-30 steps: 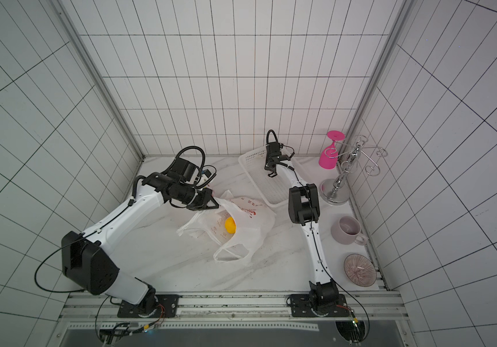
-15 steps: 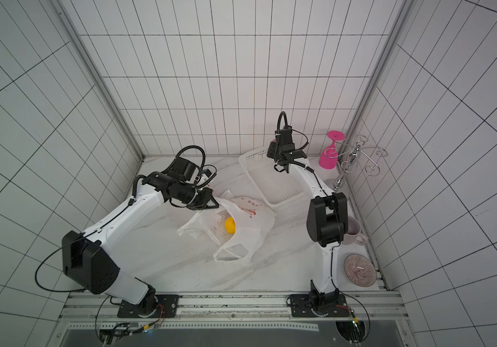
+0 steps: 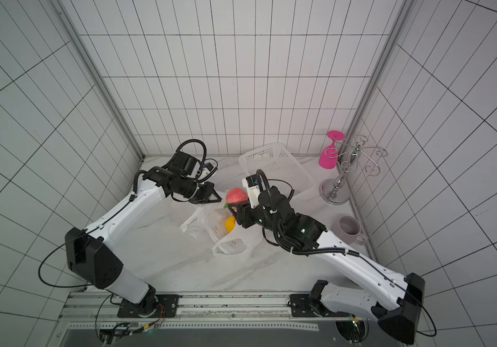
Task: Place the peach into a plastic bag & tie a knot
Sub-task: Place the peach in the plastic bag.
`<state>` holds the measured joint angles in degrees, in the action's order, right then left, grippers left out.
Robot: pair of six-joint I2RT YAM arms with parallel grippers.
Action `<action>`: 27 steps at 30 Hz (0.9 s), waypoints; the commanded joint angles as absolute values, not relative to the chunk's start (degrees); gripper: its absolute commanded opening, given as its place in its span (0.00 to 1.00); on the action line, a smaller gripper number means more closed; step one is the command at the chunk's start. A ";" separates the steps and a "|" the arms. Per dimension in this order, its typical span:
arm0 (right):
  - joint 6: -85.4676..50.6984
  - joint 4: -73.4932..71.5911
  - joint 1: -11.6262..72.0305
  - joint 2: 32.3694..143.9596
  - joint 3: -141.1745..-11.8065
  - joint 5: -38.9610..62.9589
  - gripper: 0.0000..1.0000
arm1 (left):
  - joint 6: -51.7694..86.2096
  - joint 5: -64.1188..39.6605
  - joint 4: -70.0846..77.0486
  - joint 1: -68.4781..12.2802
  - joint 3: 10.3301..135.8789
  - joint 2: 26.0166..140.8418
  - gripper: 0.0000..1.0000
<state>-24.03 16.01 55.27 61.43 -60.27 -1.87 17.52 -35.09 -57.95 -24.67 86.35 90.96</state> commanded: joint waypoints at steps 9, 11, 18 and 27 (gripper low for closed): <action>-17.02 15.00 61.63 78.10 -59.47 -2.03 0.10 | 18.11 -35.24 -56.38 -26.17 87.20 90.01 0.00; -17.04 13.71 59.82 81.16 -59.63 -3.80 0.10 | 18.10 -35.23 -56.30 -26.36 86.78 89.63 0.00; -16.70 24.26 58.79 90.36 -66.07 -19.02 0.15 | 17.97 -35.29 -55.94 -26.44 85.10 89.04 0.00; -15.19 29.09 56.01 85.10 -57.85 -20.50 0.54 | 17.83 -35.16 -54.33 -25.33 82.18 88.88 0.00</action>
<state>-16.64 26.55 57.32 87.99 -59.79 -20.43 18.04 -35.07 -56.36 -25.65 83.02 90.19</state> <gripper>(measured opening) 0.550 0.046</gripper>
